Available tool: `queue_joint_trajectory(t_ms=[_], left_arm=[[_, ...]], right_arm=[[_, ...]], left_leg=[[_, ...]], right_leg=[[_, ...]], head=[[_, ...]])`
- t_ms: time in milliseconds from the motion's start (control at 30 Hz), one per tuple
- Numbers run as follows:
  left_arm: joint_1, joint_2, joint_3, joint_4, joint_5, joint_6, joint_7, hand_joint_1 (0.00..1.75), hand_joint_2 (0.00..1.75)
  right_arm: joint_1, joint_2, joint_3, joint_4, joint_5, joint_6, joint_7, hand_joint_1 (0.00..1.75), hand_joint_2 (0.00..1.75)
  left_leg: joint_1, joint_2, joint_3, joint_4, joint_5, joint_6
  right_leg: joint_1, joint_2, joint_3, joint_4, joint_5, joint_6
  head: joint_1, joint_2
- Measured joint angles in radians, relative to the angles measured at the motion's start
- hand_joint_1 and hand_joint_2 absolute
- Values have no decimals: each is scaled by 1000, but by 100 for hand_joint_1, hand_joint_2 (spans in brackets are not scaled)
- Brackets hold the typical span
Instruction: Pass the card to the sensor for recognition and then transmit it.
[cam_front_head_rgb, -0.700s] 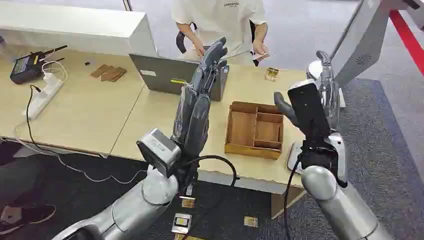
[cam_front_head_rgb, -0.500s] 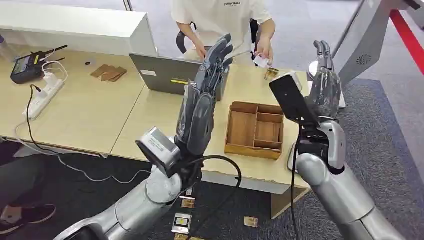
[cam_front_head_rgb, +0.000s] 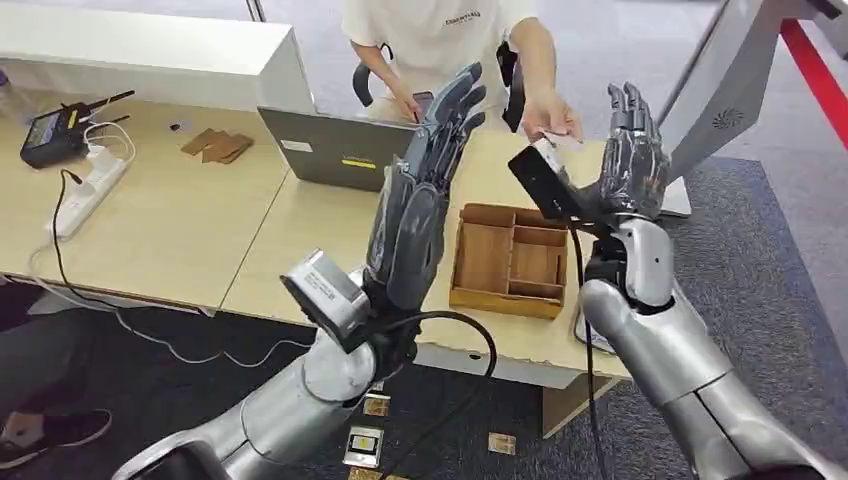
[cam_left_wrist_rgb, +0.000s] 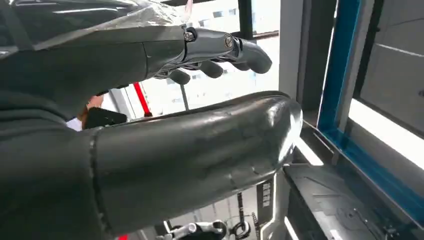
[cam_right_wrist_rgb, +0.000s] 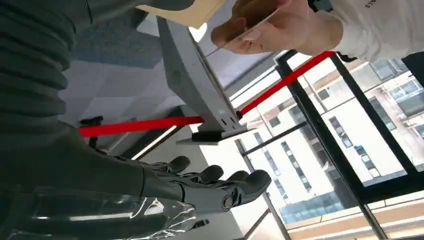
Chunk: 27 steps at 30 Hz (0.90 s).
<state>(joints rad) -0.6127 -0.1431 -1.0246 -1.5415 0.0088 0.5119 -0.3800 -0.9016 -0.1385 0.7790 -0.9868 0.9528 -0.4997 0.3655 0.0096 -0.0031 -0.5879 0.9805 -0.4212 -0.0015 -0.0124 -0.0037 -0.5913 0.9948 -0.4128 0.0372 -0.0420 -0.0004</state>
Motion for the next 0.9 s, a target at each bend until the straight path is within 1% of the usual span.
queue_joint_trajectory(t_ms=[100,200,400,500,533,567,600,900], left_arm=[[-2,-5,-2,10,13,-9,-13,0,0],[-3,-8,-5,18,17,-16,-20,0,0],[-3,-13,-8,31,24,-22,-27,0,0],[-5,-17,-10,42,29,-25,-34,0,0],[-6,-19,-11,45,30,-26,-34,0,0],[-6,-20,-12,48,31,-26,-34,0,0],[-6,-21,-13,51,32,-27,-35,0,0],[-11,-21,-22,77,33,-35,-43,0,0]], right_arm=[[-30,5,24,59,162,20,49,0,175],[-52,11,39,109,238,42,73,0,175],[-77,19,59,163,254,51,82,0,175],[-91,35,69,209,254,45,68,0,175],[-93,40,71,219,254,43,63,127,175],[-95,44,74,228,255,43,62,157,175],[-96,50,77,236,256,42,61,175,175],[-109,72,103,289,237,52,41,175,175]], left_leg=[[0,0,0,0,0,0],[0,0,0,0,0,0],[0,0,0,0,0,0],[0,0,0,0,0,0],[0,0,0,0,0,0],[0,0,0,0,0,0],[0,0,0,0,0,0],[0,0,0,0,0,0]], right_leg=[[0,0,0,0,0,0],[0,0,0,0,0,0],[0,0,0,0,0,0],[0,0,0,0,0,0],[0,0,0,0,0,0],[0,0,0,0,0,0],[0,0,0,0,0,0],[0,0,0,0,0,0]], head=[[0,0],[0,0],[0,0],[0,0],[0,0],[0,0],[0,0],[0,0]])
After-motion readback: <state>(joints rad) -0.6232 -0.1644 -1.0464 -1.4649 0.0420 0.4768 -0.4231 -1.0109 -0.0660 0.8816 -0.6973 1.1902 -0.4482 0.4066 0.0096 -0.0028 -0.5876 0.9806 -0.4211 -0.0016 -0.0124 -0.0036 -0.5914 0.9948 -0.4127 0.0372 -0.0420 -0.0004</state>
